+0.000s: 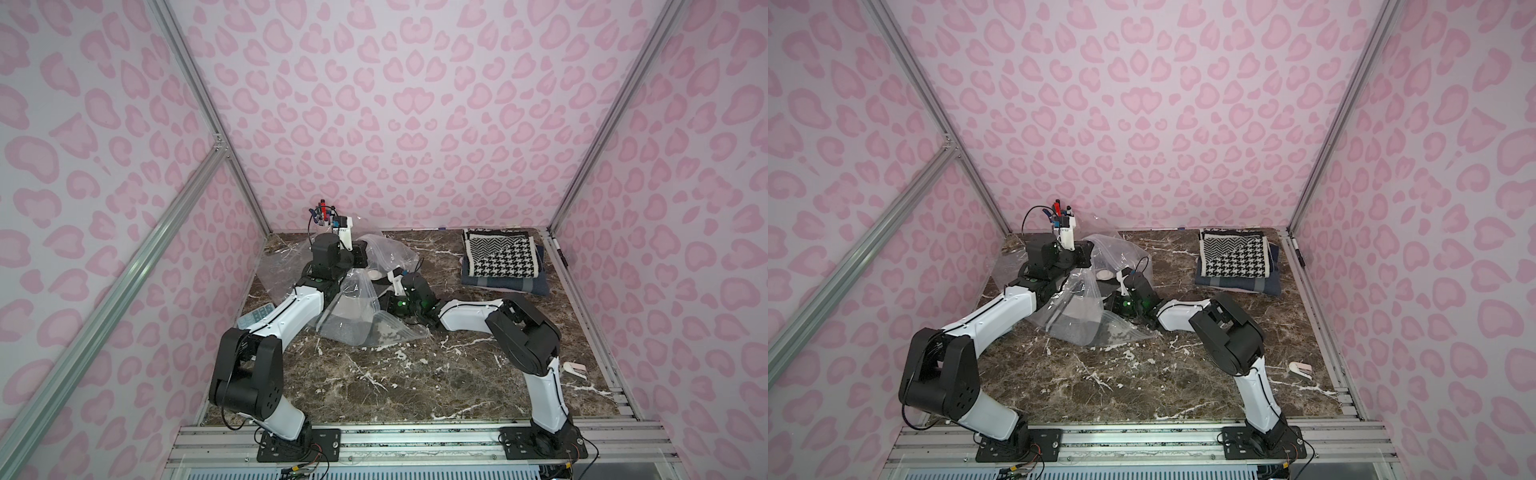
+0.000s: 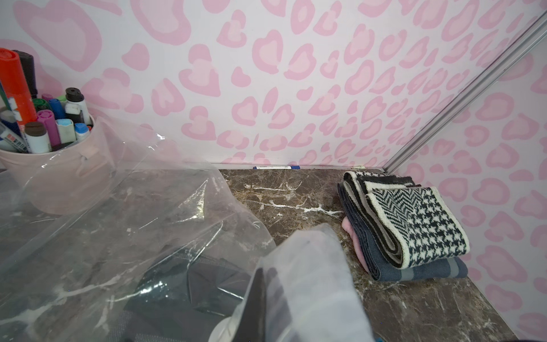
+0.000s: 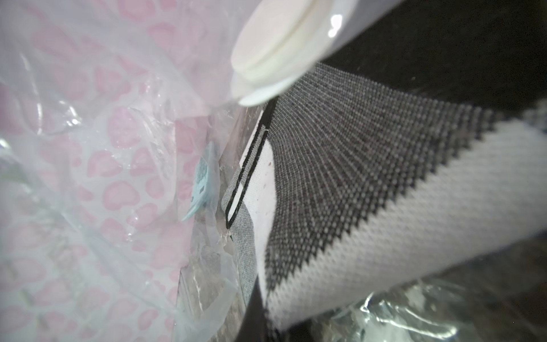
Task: Take the blanket out of the vacuum bag
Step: Take out the blanket from the vacuum bag.
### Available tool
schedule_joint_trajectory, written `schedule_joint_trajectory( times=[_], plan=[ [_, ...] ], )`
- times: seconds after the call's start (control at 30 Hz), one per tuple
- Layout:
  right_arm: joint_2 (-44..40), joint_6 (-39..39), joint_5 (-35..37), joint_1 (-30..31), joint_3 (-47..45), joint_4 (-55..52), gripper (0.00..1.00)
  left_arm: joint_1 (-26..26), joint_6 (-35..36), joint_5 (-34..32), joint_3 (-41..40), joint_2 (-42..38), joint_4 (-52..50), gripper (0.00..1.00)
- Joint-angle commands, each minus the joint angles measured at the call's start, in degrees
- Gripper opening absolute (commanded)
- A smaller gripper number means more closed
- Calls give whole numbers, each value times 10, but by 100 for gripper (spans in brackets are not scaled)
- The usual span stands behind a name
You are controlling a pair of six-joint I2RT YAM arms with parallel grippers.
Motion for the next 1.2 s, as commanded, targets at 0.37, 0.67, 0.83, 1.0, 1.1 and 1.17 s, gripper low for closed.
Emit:
schedule_joint_trajectory(
  times=[0.37,0.67,0.83,1.0,1.1,1.17],
  plan=[
    [-123,-49,1,-10,-106,64,0,0,1,-5,-7,0,14,4],
    [-184,-110,14,-3,-52,-10,0,0,8,-10,-7,0,8,4],
    [-235,-127,33,-5,-51,-45,0,0,8,-13,-7,3,5,4],
    [-274,-127,37,-14,-58,-62,0,-1,13,-45,-2,3,-21,4],
    [-293,-131,37,-22,-63,-70,0,0,13,-65,-3,-2,-31,4],
    [-309,-134,36,-31,-67,-77,0,-1,11,-78,-2,-2,-40,4]
  ],
)
